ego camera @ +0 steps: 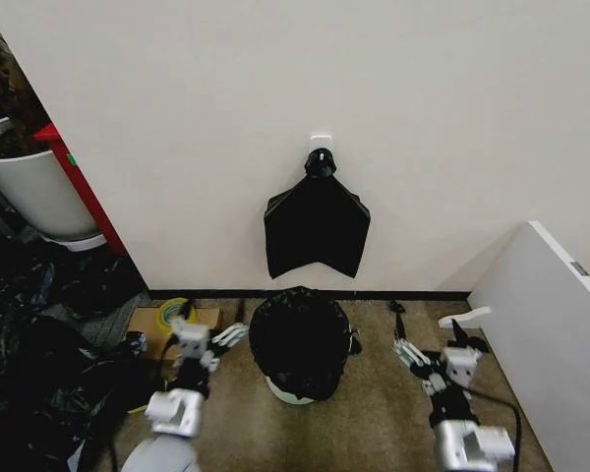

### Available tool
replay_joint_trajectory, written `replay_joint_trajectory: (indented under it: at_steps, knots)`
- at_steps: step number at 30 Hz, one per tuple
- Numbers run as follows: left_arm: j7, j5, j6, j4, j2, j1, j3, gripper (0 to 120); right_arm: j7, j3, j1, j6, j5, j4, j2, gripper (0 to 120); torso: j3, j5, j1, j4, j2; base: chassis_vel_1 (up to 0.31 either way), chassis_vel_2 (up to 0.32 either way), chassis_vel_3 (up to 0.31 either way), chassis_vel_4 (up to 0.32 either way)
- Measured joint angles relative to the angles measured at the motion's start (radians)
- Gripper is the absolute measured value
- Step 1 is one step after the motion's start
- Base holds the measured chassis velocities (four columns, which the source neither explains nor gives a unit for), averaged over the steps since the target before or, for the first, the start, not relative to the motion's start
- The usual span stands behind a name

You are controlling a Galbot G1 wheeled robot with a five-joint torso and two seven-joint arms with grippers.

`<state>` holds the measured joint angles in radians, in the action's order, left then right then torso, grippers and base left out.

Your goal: Place the garbage bag over the trash bin.

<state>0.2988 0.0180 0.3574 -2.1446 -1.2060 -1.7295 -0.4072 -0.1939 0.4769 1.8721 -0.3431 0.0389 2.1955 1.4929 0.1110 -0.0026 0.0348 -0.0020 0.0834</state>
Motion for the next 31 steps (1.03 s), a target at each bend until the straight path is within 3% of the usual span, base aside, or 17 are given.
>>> replay_joint_trajectory:
  at_steps: [5, 8, 17, 31]
  knots:
    - [-0.008, -0.084, 0.107, -0.018, -0.052, -0.099, -0.035, 100, -0.015, -0.034, 0.053, -0.094, 0.073, -0.003, 0.032, 100, 0.0, 0.0002, 0.0, -0.0001, 0.0, 0.0, 0.0, 0.0, 0.0]
    - [-0.006, -0.113, 0.125, -0.021, -0.067, -0.115, -0.029, 100, -0.028, -0.047, 0.057, -0.119, 0.1, -0.006, 0.041, 100, 0.0, 0.0001, 0.0, -0.0002, 0.0, 0.0, 0.0, 0.0, 0.0]
    - [0.001, -0.187, 0.136, -0.02, -0.109, -0.126, 0.013, 100, -0.03, -0.075, 0.066, -0.114, 0.099, 0.015, 0.03, 100, 0.0, 0.0001, 0.0, -0.0003, 0.0, 0.0, 0.0, 0.0, 0.0]
    - [0.025, -0.185, 0.138, -0.012, -0.114, -0.143, 0.015, 100, -0.033, -0.09, 0.065, -0.101, 0.111, 0.013, 0.033, 100, 0.0, 0.0001, 0.0, -0.0002, 0.0, 0.0, 0.0, 0.0, 0.0]
